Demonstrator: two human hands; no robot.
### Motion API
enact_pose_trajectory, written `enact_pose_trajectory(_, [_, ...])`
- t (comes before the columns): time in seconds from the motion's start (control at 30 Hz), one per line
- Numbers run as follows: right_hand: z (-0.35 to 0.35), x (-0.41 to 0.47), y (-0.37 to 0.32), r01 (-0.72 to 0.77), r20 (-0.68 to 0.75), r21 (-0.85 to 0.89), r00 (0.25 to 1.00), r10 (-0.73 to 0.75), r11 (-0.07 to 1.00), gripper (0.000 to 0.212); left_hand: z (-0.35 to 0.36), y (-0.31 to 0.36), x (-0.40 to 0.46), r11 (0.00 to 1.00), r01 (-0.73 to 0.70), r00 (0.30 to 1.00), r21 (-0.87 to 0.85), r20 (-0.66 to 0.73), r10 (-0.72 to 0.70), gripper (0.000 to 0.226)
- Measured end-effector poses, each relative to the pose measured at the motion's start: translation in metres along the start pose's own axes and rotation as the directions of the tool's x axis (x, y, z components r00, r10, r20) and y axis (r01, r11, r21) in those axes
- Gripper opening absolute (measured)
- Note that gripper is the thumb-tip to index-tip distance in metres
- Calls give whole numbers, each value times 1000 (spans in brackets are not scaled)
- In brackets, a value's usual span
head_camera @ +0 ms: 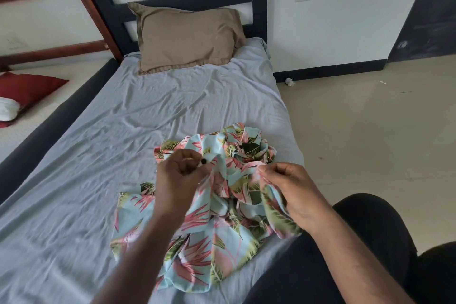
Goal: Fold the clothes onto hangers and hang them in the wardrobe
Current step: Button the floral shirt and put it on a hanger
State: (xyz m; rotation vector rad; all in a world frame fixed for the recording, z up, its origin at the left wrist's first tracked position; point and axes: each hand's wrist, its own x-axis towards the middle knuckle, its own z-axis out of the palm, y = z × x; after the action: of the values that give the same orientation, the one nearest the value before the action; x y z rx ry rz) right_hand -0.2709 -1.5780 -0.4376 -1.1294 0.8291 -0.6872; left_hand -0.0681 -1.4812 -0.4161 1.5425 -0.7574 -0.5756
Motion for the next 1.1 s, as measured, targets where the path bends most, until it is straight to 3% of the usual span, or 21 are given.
enact_pose_trajectory(0.1, [3,-2,1,-63,146,168,989,38,984,15,27,-5,-27,999,5,999,-34,-52,-6,16])
enact_pose_trajectory(0.33, [14,-4,8,181,41,8,983,-181,983,8,56,1,-61,995,45,998,-90,47,-41,15])
enact_pose_trajectory(0.5, [18,-6,6,221,-10,-24,975,-221,975,7,60,6,-64,978,69,997,-195,43,-62,20])
enact_pose_trajectory(0.63, [22,-10,7,293,-28,-100,954,-298,951,9,61,3,-63,991,35,999,-127,-12,-37,26])
enact_pose_trajectory(0.83, [24,-9,11,372,-72,-275,912,-405,886,13,55,-2,-54,989,-43,972,144,-223,75,32])
enact_pose_trajectory(1.03, [28,-9,16,358,-22,-344,921,-389,868,15,63,4,-61,981,-74,987,180,-126,98,38])
enact_pose_trajectory(1.1, [25,-7,16,364,-42,-338,915,-401,868,14,65,6,-64,992,-52,995,117,-74,61,42])
